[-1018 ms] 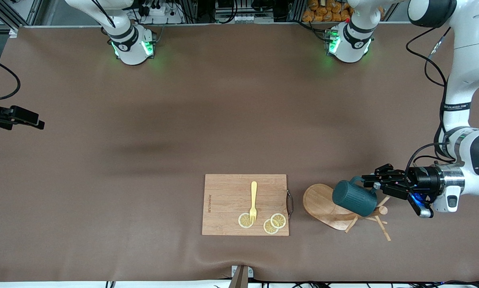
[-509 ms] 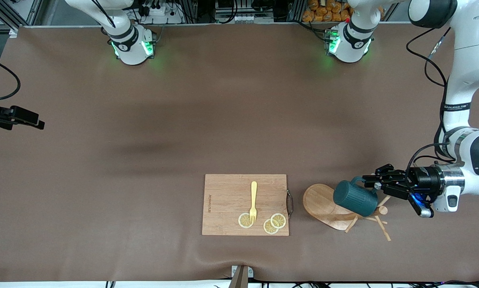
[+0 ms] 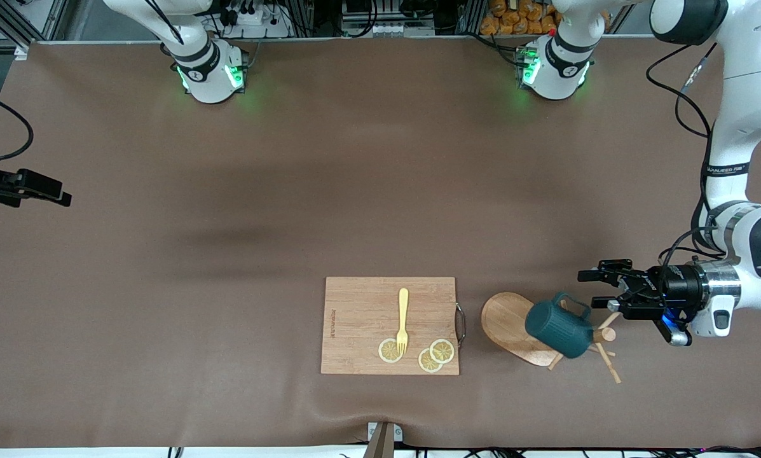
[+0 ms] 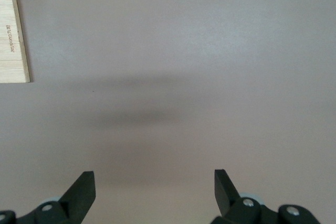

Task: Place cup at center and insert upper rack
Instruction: 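Open the left gripper and withdraw it from the mug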

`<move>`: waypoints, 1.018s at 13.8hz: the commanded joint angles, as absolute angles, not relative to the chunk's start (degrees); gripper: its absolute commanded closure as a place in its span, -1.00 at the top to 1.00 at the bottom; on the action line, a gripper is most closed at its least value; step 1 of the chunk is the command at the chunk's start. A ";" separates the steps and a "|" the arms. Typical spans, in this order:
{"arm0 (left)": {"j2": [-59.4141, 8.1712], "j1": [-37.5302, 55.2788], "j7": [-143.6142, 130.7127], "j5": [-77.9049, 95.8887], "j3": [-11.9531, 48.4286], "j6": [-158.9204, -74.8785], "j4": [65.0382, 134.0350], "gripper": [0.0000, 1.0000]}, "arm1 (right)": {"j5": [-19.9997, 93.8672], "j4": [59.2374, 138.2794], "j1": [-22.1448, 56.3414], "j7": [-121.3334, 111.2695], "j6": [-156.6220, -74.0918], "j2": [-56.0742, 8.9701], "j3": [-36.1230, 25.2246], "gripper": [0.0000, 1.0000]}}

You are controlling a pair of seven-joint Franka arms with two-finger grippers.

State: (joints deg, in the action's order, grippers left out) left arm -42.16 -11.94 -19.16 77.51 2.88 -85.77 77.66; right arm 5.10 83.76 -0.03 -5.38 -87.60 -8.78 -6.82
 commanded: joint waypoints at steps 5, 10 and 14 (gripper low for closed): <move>-32.71 -10.55 -18.89 59.72 4.56 -91.66 77.61 1.00 | 4.04 83.41 0.09 -5.89 -87.63 -9.05 -6.68 1.00; -24.10 -9.67 -18.11 38.64 7.11 -94.66 77.87 1.00 | 3.35 83.15 0.17 -5.98 -87.54 -8.97 -6.68 1.00; -16.72 -9.58 -18.28 15.36 12.20 -94.05 78.13 1.00 | 1.93 83.06 0.62 -5.89 -87.28 -8.97 -6.59 1.00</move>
State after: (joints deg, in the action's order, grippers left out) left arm -21.40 -9.69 -19.14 24.07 10.29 -93.44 75.64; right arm 3.08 83.70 0.19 -5.59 -87.63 -8.93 -6.61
